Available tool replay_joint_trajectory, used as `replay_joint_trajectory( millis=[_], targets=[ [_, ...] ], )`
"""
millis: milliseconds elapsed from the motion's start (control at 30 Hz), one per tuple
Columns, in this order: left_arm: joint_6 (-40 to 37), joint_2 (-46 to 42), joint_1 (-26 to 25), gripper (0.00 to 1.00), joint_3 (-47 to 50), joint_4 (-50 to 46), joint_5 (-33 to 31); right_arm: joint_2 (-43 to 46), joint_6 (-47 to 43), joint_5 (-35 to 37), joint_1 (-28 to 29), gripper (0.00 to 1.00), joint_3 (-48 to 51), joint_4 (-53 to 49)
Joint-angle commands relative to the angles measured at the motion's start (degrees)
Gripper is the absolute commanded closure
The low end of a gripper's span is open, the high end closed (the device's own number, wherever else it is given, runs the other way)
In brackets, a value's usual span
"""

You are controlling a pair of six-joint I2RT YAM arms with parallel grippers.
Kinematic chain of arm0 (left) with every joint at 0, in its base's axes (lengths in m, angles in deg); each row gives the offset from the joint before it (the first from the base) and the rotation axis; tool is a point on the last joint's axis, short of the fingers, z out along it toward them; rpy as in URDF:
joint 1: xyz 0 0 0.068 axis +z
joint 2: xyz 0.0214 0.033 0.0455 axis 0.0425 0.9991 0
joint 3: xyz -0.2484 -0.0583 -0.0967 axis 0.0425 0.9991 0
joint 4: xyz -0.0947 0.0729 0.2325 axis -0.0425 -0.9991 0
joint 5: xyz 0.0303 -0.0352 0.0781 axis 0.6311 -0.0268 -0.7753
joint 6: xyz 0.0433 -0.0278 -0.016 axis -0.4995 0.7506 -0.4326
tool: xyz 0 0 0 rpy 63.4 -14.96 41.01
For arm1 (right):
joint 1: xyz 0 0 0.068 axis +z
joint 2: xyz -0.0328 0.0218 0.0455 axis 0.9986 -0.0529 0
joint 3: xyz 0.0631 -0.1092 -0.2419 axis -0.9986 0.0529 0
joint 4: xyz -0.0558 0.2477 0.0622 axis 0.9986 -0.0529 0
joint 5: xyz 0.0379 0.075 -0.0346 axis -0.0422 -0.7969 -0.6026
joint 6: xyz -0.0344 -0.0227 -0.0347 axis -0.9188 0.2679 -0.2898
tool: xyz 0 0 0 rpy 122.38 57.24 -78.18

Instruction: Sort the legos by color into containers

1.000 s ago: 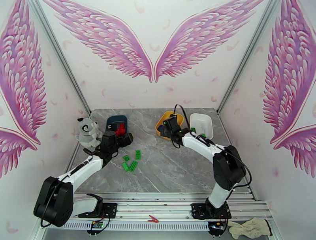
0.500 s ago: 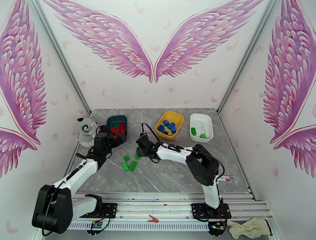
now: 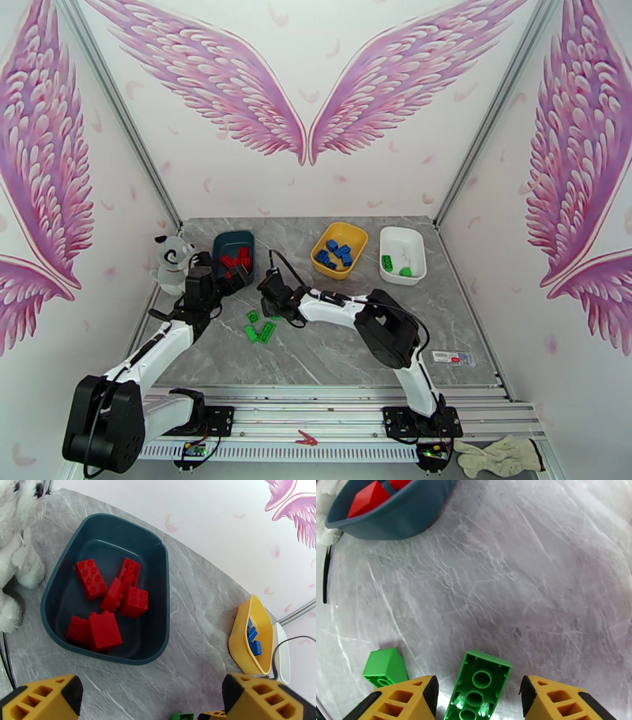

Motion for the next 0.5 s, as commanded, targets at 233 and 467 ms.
replay_joint_trajectory(
  millis=[233, 467],
  targets=[
    [0.3, -0.6, 0.5, 0.01, 0.9, 0.2, 0.5, -2.0, 1.4, 3.8, 0.5, 0.53, -0.7, -1.9],
    [0.6, 1.6, 0.3, 0.01, 0.6, 1.5, 2.9, 1.2, 1.5, 5.6, 0.5, 0.65, 3.4, -0.1]
  ],
)
